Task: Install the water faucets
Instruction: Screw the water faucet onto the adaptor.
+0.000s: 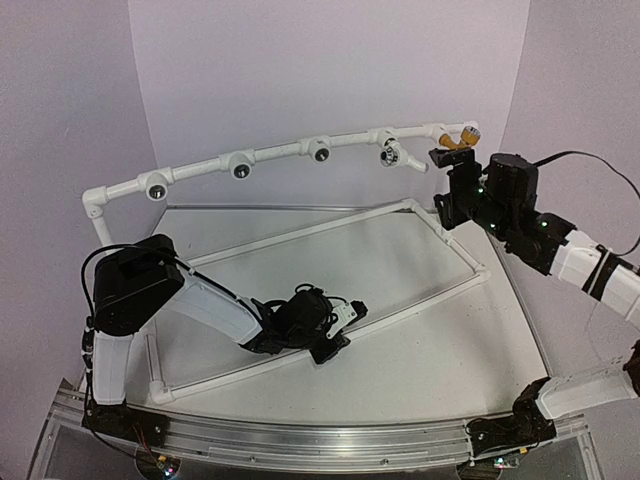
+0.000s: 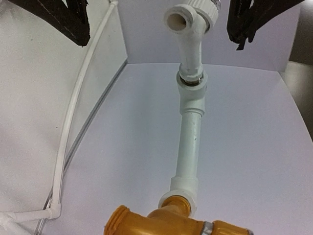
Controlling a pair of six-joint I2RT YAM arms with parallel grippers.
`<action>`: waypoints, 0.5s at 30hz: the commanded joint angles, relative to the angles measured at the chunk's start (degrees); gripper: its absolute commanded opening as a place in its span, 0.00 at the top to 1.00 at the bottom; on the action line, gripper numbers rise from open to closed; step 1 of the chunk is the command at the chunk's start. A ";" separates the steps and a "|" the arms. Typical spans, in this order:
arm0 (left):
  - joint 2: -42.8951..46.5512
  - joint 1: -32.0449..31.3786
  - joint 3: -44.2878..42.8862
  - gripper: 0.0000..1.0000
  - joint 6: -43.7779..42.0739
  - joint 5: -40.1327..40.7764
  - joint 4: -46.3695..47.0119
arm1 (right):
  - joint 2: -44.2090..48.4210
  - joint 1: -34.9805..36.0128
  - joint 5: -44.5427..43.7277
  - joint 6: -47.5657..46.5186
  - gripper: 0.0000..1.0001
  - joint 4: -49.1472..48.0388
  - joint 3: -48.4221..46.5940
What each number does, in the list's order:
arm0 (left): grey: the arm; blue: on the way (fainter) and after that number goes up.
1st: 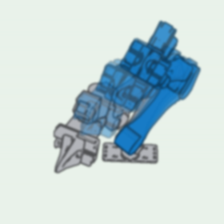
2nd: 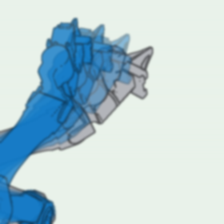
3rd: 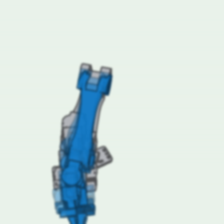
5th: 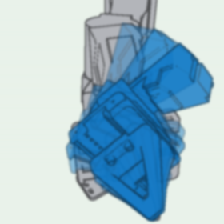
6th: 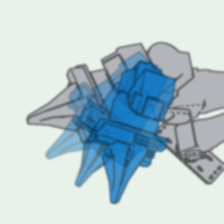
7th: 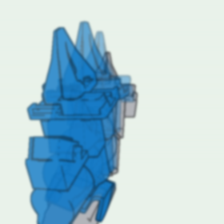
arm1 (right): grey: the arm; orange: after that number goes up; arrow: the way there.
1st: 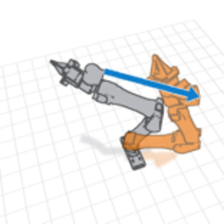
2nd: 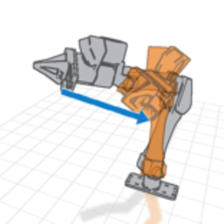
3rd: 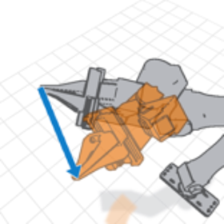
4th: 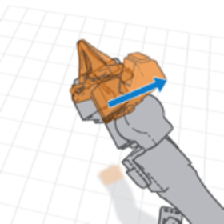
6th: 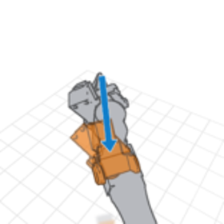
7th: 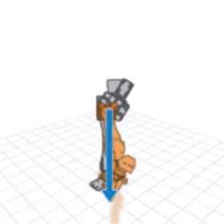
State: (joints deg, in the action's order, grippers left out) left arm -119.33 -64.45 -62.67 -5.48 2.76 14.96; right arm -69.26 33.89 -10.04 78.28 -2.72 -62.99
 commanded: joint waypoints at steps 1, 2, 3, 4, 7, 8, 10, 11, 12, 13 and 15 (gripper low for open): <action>-7.76 -0.40 2.99 1.00 3.01 -2.59 -16.03 | 7.02 0.00 3.31 -37.70 0.02 14.42 -3.65; -7.72 -0.41 2.96 1.00 3.01 -2.59 -15.97 | 7.97 0.01 5.80 -46.24 0.03 15.56 -4.28; -7.68 -0.42 2.98 1.00 2.99 -2.59 -15.93 | 8.82 0.03 8.92 -55.59 0.04 16.58 -4.99; -7.63 -0.42 2.96 1.00 2.99 -2.59 -15.93 | 9.02 0.03 11.62 -65.26 0.05 18.53 -6.47; -7.67 -0.42 2.88 1.00 2.99 -2.59 -15.93 | 6.54 0.07 14.36 -87.75 0.07 31.16 -13.36; -7.67 -0.42 2.84 1.00 3.01 -2.59 -15.93 | 5.45 0.31 14.10 -93.36 0.08 33.93 -15.56; -7.73 -0.37 2.71 1.00 3.05 -2.59 -15.96 | 3.46 1.65 12.49 -104.39 0.10 37.18 -18.77; -7.76 -0.33 2.67 1.00 3.06 -2.59 -15.94 | 2.66 2.86 11.12 -110.62 0.10 37.27 -19.92; -7.81 -0.31 2.66 1.00 3.09 -2.59 -15.93 | 1.67 4.10 9.34 -114.66 0.11 37.23 -21.42; -7.83 -0.30 2.67 1.00 3.13 -2.59 -15.93 | 0.62 5.52 7.30 -119.01 0.11 37.12 -22.92; -7.76 -0.32 2.79 1.00 3.18 -2.59 -15.84 | -2.25 7.47 1.92 -126.76 0.12 37.19 -25.31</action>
State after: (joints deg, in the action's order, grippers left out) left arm -119.33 -64.45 -62.67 -5.45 2.72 14.95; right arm -66.68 37.55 -0.82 -19.98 29.69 -83.21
